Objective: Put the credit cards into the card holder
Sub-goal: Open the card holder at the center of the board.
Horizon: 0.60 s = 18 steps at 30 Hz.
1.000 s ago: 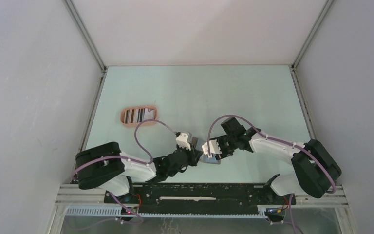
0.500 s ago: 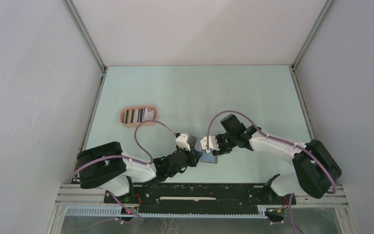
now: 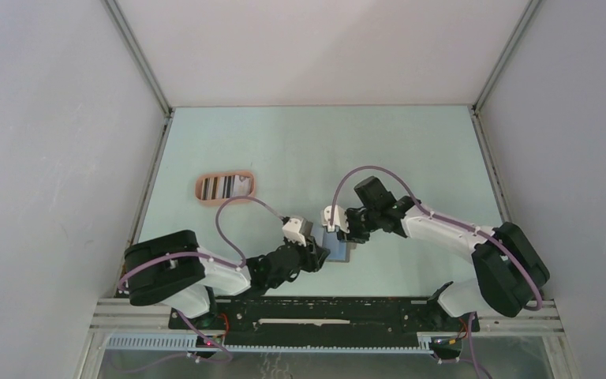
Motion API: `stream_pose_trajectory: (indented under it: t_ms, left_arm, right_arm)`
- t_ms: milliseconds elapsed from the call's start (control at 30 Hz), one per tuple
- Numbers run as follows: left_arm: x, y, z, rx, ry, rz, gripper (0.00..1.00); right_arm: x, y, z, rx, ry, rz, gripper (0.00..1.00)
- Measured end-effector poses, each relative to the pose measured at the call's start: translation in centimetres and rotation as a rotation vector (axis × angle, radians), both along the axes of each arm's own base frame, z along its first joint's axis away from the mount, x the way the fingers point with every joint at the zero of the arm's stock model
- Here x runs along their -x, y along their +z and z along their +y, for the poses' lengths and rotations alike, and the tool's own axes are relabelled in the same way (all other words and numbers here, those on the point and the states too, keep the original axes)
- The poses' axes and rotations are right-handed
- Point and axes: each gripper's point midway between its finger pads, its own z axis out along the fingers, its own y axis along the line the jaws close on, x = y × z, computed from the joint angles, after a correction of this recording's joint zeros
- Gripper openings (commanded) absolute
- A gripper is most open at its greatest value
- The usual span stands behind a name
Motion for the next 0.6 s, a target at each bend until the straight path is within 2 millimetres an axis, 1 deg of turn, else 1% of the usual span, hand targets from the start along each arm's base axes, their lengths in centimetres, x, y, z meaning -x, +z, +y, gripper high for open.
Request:
stream_pose_trajectory:
  t_ms: [100,233,367,500,600]
  left_arm:
    - [0.1,-0.2,0.3,0.003,0.002,0.007,0.58]
    - [0.0,0.3,0.2,0.029,-0.003,0.004,0.65]
    - [0.0,0.9,-0.1,0.063,-0.006,0.000,0.67]
    - [0.0,0.9,0.0,0.070,-0.009,0.000,0.67]
    - [0.0,1.0,0.0,0.073,-0.012,0.001,0.67]
  right_arm:
    - [0.1,0.2,0.5,-0.017,-0.018,0.038,0.39]
    - [0.1,0.1,0.8,-0.021,-0.037,0.072,0.39]
    - [0.0,0.0,1.1,-0.025,-0.057,0.106,0.39]
    - [0.0,0.1,1.3,-0.027,-0.075,0.123,0.39]
    - [-0.5,0.5,1.2,-0.035,-0.100,0.134,0.41]
